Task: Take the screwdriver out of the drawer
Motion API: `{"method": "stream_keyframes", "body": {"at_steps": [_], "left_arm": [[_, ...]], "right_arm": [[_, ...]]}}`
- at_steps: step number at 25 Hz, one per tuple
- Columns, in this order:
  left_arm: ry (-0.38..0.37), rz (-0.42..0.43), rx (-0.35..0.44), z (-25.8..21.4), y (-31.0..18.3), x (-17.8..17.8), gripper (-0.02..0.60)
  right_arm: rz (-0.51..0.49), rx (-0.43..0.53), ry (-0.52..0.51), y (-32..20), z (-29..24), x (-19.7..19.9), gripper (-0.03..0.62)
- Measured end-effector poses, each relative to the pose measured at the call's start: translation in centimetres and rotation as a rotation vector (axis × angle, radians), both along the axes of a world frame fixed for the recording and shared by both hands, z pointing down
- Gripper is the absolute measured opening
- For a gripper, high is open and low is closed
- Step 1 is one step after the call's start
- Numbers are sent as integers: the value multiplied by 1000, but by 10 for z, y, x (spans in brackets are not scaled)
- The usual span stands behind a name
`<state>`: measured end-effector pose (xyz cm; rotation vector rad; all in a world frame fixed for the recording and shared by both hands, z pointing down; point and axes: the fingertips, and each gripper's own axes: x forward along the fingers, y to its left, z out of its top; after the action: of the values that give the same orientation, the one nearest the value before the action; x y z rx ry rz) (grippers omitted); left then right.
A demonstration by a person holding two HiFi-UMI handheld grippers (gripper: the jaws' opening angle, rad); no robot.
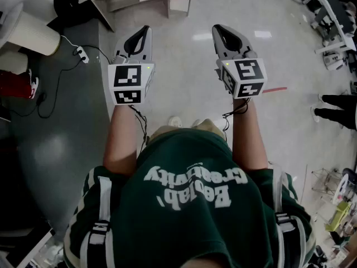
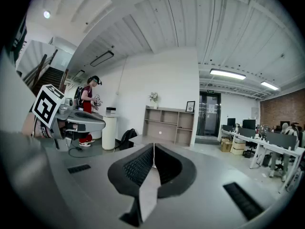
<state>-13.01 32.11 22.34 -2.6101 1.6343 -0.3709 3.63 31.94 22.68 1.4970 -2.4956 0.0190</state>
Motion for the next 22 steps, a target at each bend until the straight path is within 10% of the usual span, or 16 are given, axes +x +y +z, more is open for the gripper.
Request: {"method": "stream_keyframes", "body": {"at_steps": [22], "left_arm": [[-18, 22, -12, 10, -18, 1, 17]], "right_arm": [[40, -33, -14, -16, 16, 2, 37]]}}
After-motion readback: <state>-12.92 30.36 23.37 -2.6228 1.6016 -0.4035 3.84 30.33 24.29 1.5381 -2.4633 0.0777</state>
